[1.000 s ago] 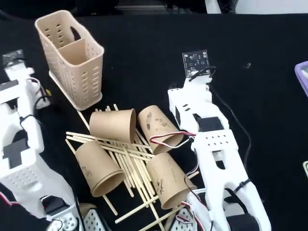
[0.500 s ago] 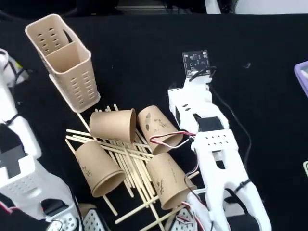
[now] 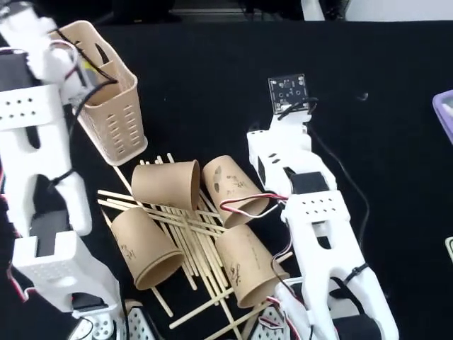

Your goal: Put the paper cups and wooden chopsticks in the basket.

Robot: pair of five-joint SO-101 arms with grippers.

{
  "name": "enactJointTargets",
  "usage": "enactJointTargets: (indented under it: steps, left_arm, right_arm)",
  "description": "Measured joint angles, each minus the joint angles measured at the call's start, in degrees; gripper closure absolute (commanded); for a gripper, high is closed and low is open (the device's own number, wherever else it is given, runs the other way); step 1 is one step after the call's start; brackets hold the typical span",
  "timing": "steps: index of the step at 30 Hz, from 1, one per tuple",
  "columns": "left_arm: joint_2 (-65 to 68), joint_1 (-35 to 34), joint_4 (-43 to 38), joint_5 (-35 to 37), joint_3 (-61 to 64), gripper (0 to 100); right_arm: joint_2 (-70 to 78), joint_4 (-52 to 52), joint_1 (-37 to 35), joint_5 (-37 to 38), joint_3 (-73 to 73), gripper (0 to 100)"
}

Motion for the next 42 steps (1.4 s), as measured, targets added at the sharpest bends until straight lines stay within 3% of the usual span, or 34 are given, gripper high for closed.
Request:
enactJointTargets:
  steps: [6,9,14,22,25,27,31,37,42]
  left_arm:
    - [0.0,1.1,-4.0,0.4,10.1,81]
    - [0.0,1.2,-7.6,0.4,15.8,97]
    - [0.0,4.5,-12.2,-0.4,17.8,97]
    - [-0.8,16.4,-15.4,-21.0,17.8,97]
    - [-0.9,18.4,-15.6,-28.1,17.8,96]
    - [-0.9,18.5,-15.7,-30.3,17.8,90]
    - [-0.9,17.8,-15.5,-30.8,17.8,75]
    - [-0.9,11.5,-16.2,-26.4,17.8,76]
    - [-0.9,10.4,-14.9,-21.5,17.1,75]
  right_arm:
    - [0.0,0.0,0.0,0.0,0.7,82.5]
    - [0.0,-0.2,0.0,0.0,0.7,82.5]
    - [0.0,-0.2,0.0,0.0,0.7,82.5]
    - [0.0,-0.2,0.1,0.0,0.7,82.5]
    - [0.0,-0.2,0.1,0.0,0.7,82.5]
    - [0.0,-0.2,0.1,0.0,0.7,82.5]
    - [0.0,-0.2,0.1,0.0,0.7,82.5]
    - [0.0,-0.2,0.1,0.0,0.7,82.5]
    - [0.0,-0.2,0.1,0.0,0.7,82.5]
